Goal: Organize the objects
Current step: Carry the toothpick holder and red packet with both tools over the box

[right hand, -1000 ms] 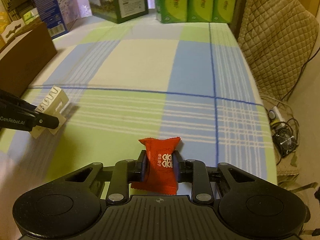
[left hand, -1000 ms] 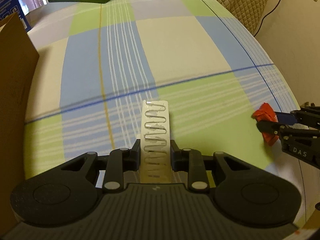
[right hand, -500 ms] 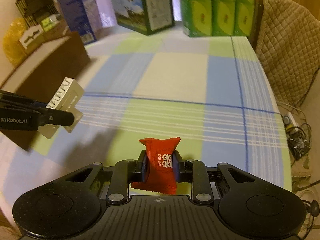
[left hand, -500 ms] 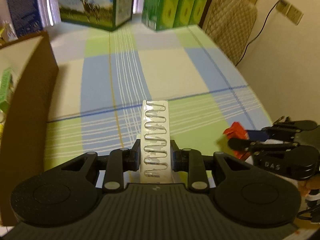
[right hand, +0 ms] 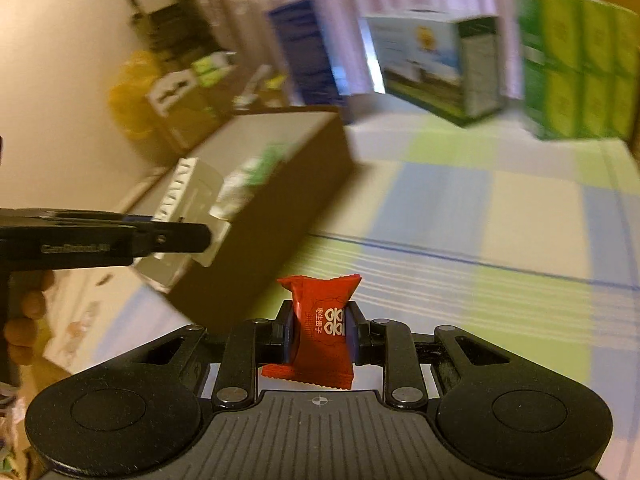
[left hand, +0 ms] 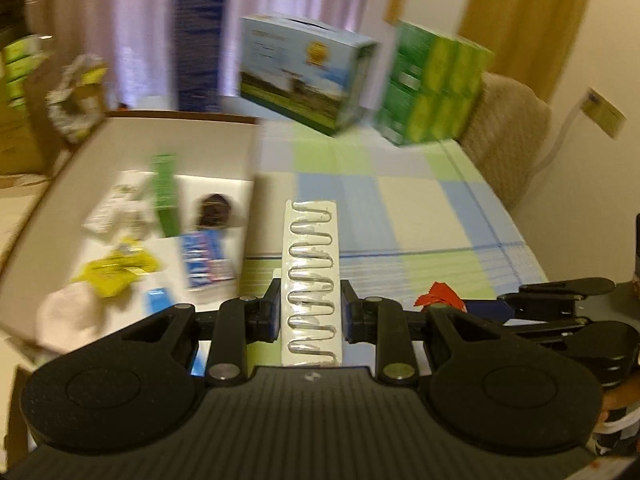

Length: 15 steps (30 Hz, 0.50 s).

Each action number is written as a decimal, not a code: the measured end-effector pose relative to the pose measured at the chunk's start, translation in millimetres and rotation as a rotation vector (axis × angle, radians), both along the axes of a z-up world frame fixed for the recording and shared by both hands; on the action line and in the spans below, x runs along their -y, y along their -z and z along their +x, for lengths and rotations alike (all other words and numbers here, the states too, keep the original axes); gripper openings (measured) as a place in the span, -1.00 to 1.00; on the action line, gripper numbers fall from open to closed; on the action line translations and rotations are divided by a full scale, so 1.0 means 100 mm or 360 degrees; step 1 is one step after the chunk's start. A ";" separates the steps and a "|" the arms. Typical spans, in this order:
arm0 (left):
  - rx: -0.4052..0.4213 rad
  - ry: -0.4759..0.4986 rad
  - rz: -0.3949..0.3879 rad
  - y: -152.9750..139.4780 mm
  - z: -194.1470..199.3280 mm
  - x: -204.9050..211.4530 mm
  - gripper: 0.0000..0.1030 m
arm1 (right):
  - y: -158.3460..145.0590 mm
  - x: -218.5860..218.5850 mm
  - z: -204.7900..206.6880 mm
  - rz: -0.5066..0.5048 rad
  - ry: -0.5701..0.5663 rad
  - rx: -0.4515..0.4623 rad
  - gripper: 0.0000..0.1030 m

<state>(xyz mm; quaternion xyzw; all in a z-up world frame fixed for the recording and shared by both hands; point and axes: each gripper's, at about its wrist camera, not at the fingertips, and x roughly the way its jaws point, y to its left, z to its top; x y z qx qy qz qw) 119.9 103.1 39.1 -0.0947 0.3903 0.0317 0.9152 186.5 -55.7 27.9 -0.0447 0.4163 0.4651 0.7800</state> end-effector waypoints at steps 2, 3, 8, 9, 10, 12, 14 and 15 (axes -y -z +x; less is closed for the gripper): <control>0.0014 -0.0067 0.0015 -0.04 -0.12 -0.23 -0.55 | -0.04 -0.23 -0.10 0.0034 -0.0060 0.0005 -0.56; 0.0019 -0.0099 0.0023 -0.06 -0.17 -0.35 -0.55 | -0.06 -0.36 -0.15 0.0051 -0.0089 0.0006 -0.56; 0.0027 -0.0213 0.0049 -0.09 -0.37 -0.86 -0.55 | -0.12 -0.91 -0.33 0.0094 -0.0174 0.0034 -0.56; 0.0025 -0.0225 0.0053 -0.08 -0.38 -0.95 -0.55 | -0.12 -1.01 -0.35 0.0097 -0.0179 0.0042 -0.56; 0.0021 -0.0235 0.0055 -0.08 -0.39 -1.03 -0.55 | -0.13 -1.09 -0.38 0.0099 -0.0184 0.0048 -0.56; 0.0015 -0.0245 0.0051 -0.06 -0.39 -1.18 -0.55 | -0.12 -1.26 -0.41 0.0094 -0.0189 0.0069 -0.56; 0.0000 -0.0237 0.0045 -0.02 -0.37 -1.29 -0.55 | -0.10 -1.43 -0.42 0.0082 -0.0188 0.0085 -0.56; -0.0013 -0.0229 0.0038 0.00 -0.35 -1.35 -0.55 | -0.08 -1.49 -0.43 0.0071 -0.0184 0.0085 -0.56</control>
